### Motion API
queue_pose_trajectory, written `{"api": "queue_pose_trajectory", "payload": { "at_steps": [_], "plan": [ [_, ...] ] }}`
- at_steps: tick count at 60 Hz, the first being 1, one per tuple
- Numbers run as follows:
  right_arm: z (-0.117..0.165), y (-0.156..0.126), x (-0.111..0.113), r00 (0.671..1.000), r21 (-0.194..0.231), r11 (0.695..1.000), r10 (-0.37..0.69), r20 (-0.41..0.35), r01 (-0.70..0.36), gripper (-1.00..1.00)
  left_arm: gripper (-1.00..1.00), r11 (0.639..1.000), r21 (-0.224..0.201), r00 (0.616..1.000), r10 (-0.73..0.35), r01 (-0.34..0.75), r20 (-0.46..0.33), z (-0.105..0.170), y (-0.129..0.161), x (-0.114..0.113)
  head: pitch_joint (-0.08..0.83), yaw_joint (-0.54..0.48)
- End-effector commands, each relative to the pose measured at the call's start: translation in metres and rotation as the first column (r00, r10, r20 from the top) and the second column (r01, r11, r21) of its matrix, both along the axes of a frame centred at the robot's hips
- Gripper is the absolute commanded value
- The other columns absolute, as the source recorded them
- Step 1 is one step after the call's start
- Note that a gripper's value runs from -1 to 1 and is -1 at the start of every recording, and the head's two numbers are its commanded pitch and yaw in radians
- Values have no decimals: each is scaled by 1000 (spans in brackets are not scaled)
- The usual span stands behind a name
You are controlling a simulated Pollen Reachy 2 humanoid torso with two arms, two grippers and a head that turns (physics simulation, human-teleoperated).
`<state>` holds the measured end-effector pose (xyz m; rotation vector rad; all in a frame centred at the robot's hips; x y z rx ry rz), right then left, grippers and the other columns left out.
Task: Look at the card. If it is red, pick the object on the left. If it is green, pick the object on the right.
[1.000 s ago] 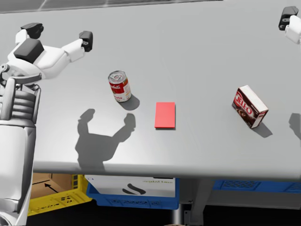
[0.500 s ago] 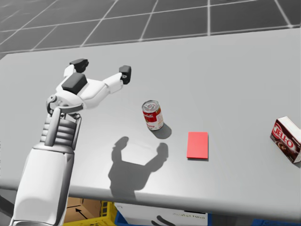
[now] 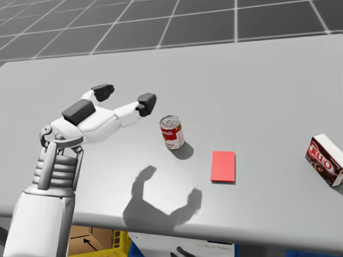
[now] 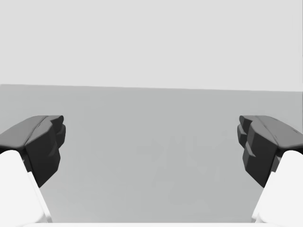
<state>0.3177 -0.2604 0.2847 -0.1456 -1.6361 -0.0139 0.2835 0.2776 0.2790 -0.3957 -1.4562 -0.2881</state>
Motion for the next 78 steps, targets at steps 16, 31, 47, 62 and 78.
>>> {"api": "queue_pose_trajectory", "payload": {
  "at_steps": [16,31,47,62,78],
  "plan": [
    [-2,-1,2,1000,-5,1000,-4,-2,4,-1000,-1000,994,20,986,-106,110,-128,-69,7,-7,630,265],
    [-1,-1,2,1000,-11,1000,-2,5,2,-1000,-1000,978,113,969,-149,173,-195,-102,-13,8,632,266],
    [-1,-2,1,1000,-12,1000,-3,9,4,-1000,-1000,971,158,968,-143,177,-206,-108,-33,33,637,264],
    [-1,-2,1,1000,-12,1000,-3,10,3,-1000,-1000,973,152,966,-135,171,-218,-105,-56,63,632,261],
    [1,-2,0,1000,-9,1000,-3,14,3,-1000,955,973,146,946,-130,179,-296,-120,-62,76,631,254]
  ]
}}
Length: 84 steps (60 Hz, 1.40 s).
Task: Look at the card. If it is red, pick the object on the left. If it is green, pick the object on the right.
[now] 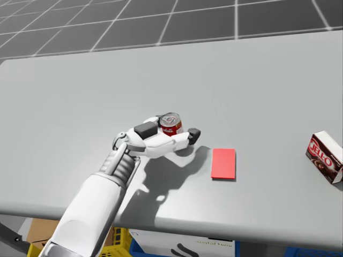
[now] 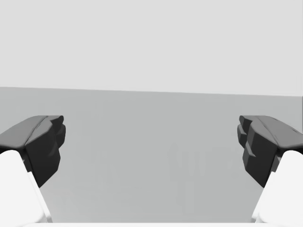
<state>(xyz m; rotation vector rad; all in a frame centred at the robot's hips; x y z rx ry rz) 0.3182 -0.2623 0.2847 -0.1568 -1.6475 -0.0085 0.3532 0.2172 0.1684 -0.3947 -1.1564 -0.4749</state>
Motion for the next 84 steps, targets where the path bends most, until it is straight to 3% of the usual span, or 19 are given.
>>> {"api": "queue_pose_trajectory", "payload": {
  "at_steps": [1,15,31,47,52,56,60,84],
  "plan": [
    [1,-1,0,1000,2,1000,0,3,0,-1000,970,1000,5,999,7,-6,-52,-10,-1,7,631,254],
    [2,-1,-1,1000,4,1000,-5,9,5,-1000,1000,1000,11,998,-3,3,-60,-13,1,6,573,249],
    [1,-2,-2,1000,5,1000,-9,6,9,-1000,1000,1000,19,998,-6,7,-62,-15,3,5,359,236],
    [1,-4,-1,1000,9,1000,-25,9,25,-1000,1000,1000,24,998,-16,17,-57,-11,3,4,312,239],
    [-1,-4,0,1000,7,1000,-25,6,25,-1000,1000,999,20,1000,-26,26,-16,8,3,2,312,237],
    [-2,-4,0,1000,38,999,-3,-13,4,-1000,1000,999,19,999,-29,28,16,22,3,1,311,238],
    [-3,-7,2,1000,15,1000,-17,-14,17,-1000,1000,999,16,998,-32,32,49,40,3,0,308,238],
    [-3,-11,1,999,7,999,-32,-16,32,-1000,1000,999,24,951,-29,23,307,160,11,-14,287,239]
  ]
}}
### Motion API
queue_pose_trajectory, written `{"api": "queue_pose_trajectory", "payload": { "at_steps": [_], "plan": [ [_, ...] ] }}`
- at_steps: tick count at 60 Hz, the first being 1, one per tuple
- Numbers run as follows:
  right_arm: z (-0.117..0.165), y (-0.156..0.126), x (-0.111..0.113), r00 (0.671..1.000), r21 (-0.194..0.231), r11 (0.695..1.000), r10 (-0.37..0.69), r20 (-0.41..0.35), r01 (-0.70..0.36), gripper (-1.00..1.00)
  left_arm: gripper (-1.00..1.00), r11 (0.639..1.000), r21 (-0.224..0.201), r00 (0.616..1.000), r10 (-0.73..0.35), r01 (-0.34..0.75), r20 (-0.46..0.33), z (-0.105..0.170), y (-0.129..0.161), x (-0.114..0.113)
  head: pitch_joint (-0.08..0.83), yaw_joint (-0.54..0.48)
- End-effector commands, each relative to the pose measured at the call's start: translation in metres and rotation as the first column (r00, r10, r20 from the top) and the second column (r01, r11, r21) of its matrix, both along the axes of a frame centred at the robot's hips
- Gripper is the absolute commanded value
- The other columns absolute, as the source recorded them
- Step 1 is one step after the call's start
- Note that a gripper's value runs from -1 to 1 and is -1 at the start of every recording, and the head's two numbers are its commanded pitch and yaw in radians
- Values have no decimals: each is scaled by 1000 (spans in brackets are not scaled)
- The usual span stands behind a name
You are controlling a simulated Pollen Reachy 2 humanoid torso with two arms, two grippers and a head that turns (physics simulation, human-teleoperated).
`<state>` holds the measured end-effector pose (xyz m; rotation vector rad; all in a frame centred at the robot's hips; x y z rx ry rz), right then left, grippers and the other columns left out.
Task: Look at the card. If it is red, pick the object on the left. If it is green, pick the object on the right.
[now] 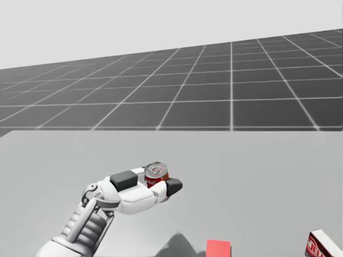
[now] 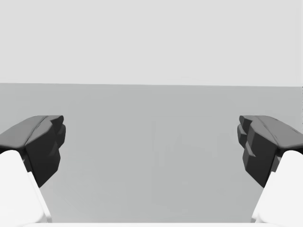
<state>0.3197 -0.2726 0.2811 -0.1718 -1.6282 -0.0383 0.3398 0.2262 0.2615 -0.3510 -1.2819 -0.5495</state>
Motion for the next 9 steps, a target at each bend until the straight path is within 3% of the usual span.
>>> {"api": "queue_pose_trajectory", "payload": {
  "at_steps": [1,9],
  "plan": [
    [0,-1,0,1000,-5,1000,-2,0,2,-1000,1000,1000,-14,984,-4,7,176,70,2,-1,287,239],
    [-2,-1,1,1000,-14,1000,4,-2,-5,-1000,1000,1000,-19,963,6,0,268,110,2,-4,284,240]
  ]
}}
